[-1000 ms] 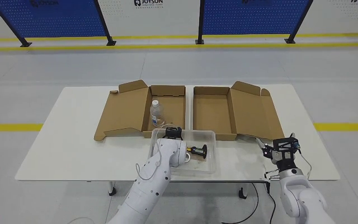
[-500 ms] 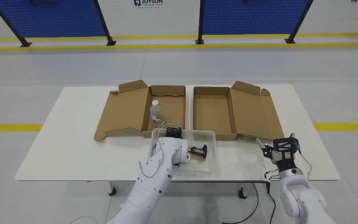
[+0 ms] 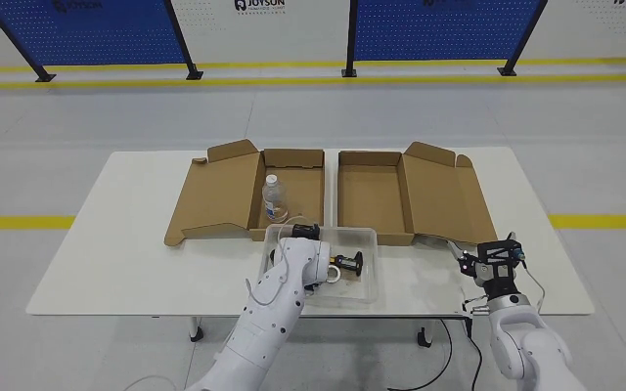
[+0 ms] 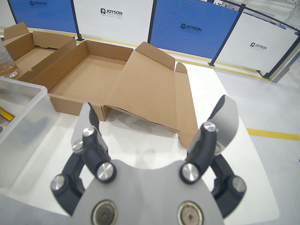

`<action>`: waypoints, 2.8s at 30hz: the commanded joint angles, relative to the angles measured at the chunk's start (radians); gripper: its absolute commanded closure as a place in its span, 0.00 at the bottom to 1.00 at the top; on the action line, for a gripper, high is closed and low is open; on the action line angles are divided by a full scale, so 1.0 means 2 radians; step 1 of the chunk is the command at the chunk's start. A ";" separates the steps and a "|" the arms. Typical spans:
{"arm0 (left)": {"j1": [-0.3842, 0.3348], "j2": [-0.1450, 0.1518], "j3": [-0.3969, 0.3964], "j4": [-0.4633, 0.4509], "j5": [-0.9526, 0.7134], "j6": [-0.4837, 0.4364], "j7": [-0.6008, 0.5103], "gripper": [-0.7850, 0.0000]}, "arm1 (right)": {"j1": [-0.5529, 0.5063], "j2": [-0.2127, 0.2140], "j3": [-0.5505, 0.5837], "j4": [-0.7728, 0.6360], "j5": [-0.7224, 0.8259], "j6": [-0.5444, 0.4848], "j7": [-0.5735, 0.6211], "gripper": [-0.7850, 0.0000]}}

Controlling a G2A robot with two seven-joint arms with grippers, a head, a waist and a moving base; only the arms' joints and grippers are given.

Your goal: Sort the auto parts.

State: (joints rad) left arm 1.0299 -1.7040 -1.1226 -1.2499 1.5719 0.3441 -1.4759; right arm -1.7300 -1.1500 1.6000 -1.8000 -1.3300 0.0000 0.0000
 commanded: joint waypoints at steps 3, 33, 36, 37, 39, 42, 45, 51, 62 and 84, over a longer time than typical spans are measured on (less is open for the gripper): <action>-0.001 -0.002 -0.002 0.003 0.002 0.000 0.000 0.46 | 0.000 0.000 0.000 0.000 0.000 0.000 0.000 0.00; 0.045 -0.001 -0.011 -0.079 0.010 -0.018 0.016 0.93 | 0.000 0.000 0.000 0.000 0.000 0.000 0.000 0.00; 0.041 -0.001 -0.012 -0.071 0.008 -0.017 0.020 0.64 | 0.000 0.000 0.000 0.000 0.000 0.000 0.000 0.00; 0.039 -0.002 -0.012 -0.069 0.007 -0.016 0.021 0.60 | 0.000 0.000 0.000 0.000 0.000 0.000 0.000 0.00; 0.035 -0.002 -0.012 -0.063 0.006 -0.015 0.022 0.54 | 0.000 0.000 0.000 0.000 0.000 0.000 0.000 0.00; 0.028 -0.003 -0.011 -0.052 0.003 -0.014 0.024 0.50 | 0.000 0.000 0.000 0.000 0.000 0.000 0.000 0.00; 0.019 -0.004 -0.010 -0.041 0.001 -0.013 0.026 0.39 | 0.000 0.000 0.000 0.000 0.000 0.000 0.000 0.00; 0.001 -0.006 -0.012 -0.024 -0.006 -0.008 0.030 0.25 | 0.000 0.000 0.000 0.000 0.000 0.000 0.000 0.00; -0.022 -0.008 -0.017 0.021 -0.026 -0.007 0.044 0.46 | 0.000 0.000 0.000 0.000 0.000 0.000 0.000 0.00; -0.047 -0.012 -0.011 0.092 -0.047 -0.001 0.064 0.68 | 0.000 0.000 0.000 0.000 0.000 0.000 0.000 0.00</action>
State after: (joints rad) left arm 0.9369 -1.7278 -1.1456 -1.0679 1.4773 0.3414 -1.3483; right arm -1.7300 -1.1500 1.6000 -1.8000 -1.3300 0.0000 0.0000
